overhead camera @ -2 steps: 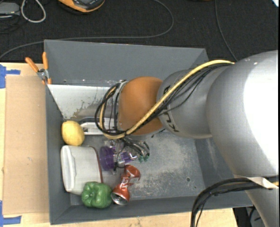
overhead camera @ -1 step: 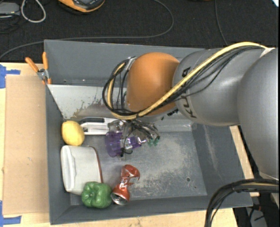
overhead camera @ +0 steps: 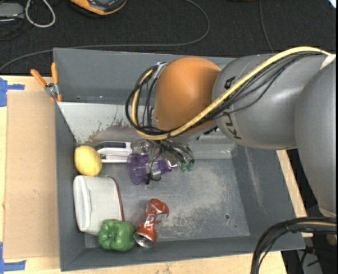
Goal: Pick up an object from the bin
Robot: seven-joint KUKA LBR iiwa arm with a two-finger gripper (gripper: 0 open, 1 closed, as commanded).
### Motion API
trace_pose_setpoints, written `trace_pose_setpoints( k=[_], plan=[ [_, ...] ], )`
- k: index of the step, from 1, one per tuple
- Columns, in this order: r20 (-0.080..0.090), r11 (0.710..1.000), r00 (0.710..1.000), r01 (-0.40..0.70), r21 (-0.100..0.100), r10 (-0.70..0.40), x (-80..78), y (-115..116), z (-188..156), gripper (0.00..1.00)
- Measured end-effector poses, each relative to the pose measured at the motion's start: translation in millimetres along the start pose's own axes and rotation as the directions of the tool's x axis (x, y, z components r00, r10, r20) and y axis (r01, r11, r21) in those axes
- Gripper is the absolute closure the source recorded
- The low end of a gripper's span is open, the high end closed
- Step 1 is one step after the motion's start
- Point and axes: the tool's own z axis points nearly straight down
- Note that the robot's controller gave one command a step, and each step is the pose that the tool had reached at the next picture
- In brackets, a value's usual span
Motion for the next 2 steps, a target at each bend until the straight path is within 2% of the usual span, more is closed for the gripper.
trace_pose_setpoints(
  k=[1,2],
  plan=[
    [-0.006,0.995,0.995,0.098,-0.001,-0.098,-25.2,-18,25,1.0],
    [-0.016,0.997,0.997,0.075,-0.003,-0.075,-19.3,-12,10,1.0]
  ],
)
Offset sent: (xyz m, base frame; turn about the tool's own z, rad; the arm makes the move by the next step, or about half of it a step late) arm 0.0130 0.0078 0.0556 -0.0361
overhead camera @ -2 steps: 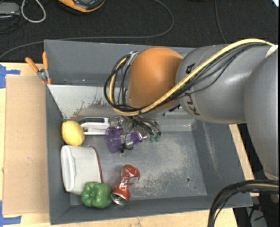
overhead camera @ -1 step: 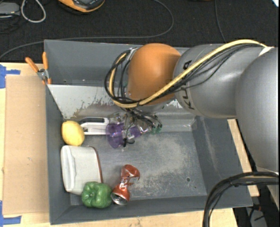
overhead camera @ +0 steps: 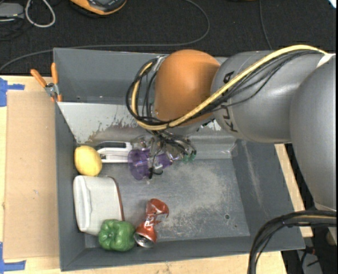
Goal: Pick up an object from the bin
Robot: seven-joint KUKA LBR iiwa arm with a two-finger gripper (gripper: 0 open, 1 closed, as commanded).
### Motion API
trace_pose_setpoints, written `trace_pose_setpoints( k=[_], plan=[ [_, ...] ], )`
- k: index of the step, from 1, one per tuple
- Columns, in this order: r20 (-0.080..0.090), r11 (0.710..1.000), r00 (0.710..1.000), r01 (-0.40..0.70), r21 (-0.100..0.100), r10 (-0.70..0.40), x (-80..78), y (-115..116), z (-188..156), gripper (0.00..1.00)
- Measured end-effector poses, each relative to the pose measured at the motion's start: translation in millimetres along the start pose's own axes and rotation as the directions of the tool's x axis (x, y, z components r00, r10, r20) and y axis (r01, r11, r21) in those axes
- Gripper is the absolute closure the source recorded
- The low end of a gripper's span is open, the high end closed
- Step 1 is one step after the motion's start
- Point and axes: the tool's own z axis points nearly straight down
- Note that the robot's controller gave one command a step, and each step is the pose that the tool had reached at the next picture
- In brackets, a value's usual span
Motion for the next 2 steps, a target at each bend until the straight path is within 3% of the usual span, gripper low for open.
trace_pose_setpoints(
  k=[1,2],
  plan=[
    [0.009,0.948,0.948,0.318,0.005,-0.318,-4.0,23,-32,1.0],
    [0.008,1.0,1.0,0.016,0.001,-0.016,-6.5,6,-15,1.0]
  ],
)
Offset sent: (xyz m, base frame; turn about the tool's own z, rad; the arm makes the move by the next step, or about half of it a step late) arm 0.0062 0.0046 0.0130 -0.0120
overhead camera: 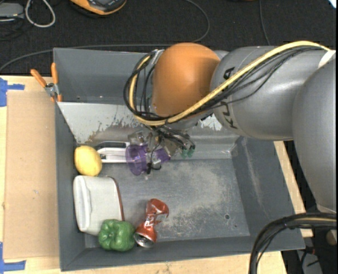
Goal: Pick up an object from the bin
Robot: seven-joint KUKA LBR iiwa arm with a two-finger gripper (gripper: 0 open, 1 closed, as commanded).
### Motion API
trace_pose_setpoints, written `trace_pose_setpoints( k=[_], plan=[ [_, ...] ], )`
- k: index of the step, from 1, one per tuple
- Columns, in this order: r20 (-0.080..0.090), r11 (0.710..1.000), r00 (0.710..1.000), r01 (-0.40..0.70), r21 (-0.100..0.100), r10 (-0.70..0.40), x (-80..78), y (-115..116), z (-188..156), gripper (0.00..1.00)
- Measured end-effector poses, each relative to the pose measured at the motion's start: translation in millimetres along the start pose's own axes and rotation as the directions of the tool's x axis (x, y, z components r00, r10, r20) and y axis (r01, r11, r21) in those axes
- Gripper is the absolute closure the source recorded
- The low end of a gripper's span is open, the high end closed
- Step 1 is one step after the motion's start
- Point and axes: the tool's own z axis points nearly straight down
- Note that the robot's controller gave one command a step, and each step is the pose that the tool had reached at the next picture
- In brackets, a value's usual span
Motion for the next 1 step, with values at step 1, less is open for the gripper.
trace_pose_setpoints(
  k=[1],
  plan=[
    [0.001,0.964,0.964,0.264,-0.001,-0.264,-6.2,12.0,-97.9,1.0]
  ],
)
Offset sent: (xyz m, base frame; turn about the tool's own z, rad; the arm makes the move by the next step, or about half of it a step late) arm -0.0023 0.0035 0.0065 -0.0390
